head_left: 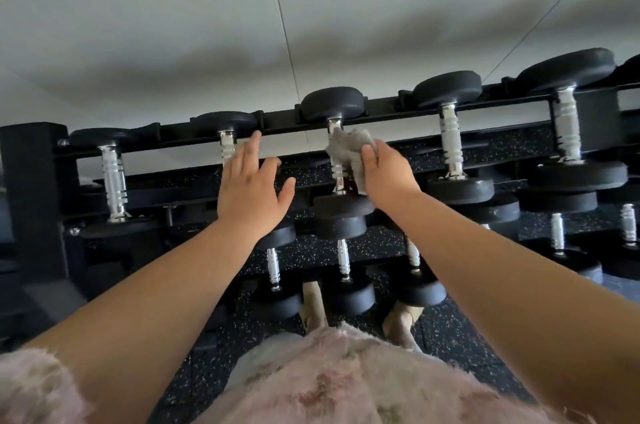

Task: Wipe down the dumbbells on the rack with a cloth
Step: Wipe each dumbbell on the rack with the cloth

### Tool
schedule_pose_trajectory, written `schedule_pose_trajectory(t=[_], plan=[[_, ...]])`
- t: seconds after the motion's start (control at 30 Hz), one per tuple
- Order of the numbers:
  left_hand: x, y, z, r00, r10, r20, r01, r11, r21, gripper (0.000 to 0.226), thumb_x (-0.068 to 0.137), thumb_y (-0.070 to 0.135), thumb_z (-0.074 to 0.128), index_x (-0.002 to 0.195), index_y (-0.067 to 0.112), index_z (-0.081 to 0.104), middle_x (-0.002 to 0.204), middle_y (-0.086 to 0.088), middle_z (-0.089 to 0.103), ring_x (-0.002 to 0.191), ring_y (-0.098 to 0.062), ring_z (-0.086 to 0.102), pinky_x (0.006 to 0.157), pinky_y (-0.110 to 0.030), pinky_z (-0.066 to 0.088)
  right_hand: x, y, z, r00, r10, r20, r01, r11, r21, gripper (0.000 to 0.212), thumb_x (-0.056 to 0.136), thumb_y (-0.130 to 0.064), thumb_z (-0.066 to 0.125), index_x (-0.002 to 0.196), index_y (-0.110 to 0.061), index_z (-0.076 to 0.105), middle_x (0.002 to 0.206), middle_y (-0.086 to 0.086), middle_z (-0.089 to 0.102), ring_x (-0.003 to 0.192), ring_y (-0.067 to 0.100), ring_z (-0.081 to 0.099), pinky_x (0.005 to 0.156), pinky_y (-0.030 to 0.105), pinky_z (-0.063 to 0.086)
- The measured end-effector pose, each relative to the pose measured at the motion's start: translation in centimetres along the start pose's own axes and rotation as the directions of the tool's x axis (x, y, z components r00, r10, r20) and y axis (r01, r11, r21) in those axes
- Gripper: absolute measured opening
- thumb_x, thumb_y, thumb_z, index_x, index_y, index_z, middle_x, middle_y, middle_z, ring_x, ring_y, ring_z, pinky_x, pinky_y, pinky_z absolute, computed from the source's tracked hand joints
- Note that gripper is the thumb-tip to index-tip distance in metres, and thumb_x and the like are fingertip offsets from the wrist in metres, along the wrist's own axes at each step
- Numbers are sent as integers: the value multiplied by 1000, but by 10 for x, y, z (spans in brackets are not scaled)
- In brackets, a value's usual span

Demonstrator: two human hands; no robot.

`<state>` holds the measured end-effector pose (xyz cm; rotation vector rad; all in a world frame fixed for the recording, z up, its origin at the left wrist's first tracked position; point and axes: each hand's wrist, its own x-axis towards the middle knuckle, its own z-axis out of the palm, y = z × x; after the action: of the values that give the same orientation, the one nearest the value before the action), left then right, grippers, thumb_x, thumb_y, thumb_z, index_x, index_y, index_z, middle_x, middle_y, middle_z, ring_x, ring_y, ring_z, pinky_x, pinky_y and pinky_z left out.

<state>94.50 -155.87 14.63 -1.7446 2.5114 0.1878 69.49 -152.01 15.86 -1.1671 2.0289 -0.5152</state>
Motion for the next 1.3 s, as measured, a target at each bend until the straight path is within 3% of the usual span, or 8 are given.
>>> schedule_pose_trajectory(t=[0.23, 0.4, 0.57, 0.7, 0.9, 1.07, 1.2, 1.3], plan=[[-11, 67, 6, 989, -110, 101, 132, 960, -246, 75, 98, 68, 21, 143, 19, 55, 161, -10, 41, 148, -31, 36, 120, -49, 34, 26, -42, 14, 946, 64, 317, -48, 997, -58, 70, 106, -38, 45, 160, -9, 10, 155, 23, 34, 133, 40, 47, 108, 51, 45], [-9, 117, 17, 912, -299, 282, 410, 709, -574, 84, 94, 75, 18, 135, 14, 58, 134, -9, 61, 128, -31, 53, 110, -50, 44, 21, -5, 16, 921, 103, 377, 118, 847, -519, 46, 104, -35, 47, 141, -9, 43, 132, 21, 53, 120, 40, 55, 98, 46, 48], [-4, 125, 27, 887, -365, 283, 461, 655, -598, 79, 92, 78, 21, 126, 18, 59, 123, -5, 65, 119, -29, 58, 101, -51, 50, 45, -23, -2, 905, 23, 424, 174, 890, -421, 40, 108, -45, 45, 85, -14, 55, 80, 3, 62, 76, 18, 63, 63, 26, 44], [-6, 124, 25, 907, -344, 241, 419, 694, -586, 82, 96, 76, 25, 141, 15, 56, 136, -8, 63, 131, -29, 54, 109, -50, 46, 59, -31, -12, 944, -21, 329, 75, 986, -151, 41, 105, -54, 47, 96, -14, 54, 86, 3, 62, 72, 15, 58, 61, 28, 43], [-4, 131, 26, 902, -367, 225, 429, 724, -540, 69, 100, 68, 33, 141, 17, 56, 132, -6, 64, 127, -30, 57, 106, -51, 49, 22, 7, -43, 861, -56, 505, 210, 944, -253, 25, 104, -38, 56, 101, -14, 63, 90, 1, 66, 80, 19, 61, 64, 27, 43], [-3, 147, 15, 976, -219, 15, 209, 907, -365, 61, 99, 56, 49, 142, 13, 51, 143, -11, 54, 133, -32, 51, 109, -47, 45, 2, 43, -113, 977, -113, 179, 130, 987, -89, 11, 103, -38, 57, 110, -29, 57, 93, -11, 64, 80, 8, 63, 66, 23, 49], [8, 170, 11, 995, 90, -31, -95, 977, -193, 61, 97, 58, 48, 142, 18, 55, 156, -12, 44, 145, -33, 39, 121, -51, 33, -10, 90, -167, 985, -163, 47, 169, 921, -350, 27, 103, -48, 50, 120, -28, 48, 93, -9, 59, 78, 11, 61, 68, 34, 54], [18, 191, 9, 971, 208, 122, -209, 978, -2, 61, 100, 66, 39, 136, 22, 59, 135, -1, 60, 126, -25, 55, 109, -45, 40, -13, 133, -179, 997, -71, 23, 74, 874, -480, 35, 102, -56, 45, 110, -23, 54, 96, -1, 54, 83, 22, 59, 71, 35, 49]])
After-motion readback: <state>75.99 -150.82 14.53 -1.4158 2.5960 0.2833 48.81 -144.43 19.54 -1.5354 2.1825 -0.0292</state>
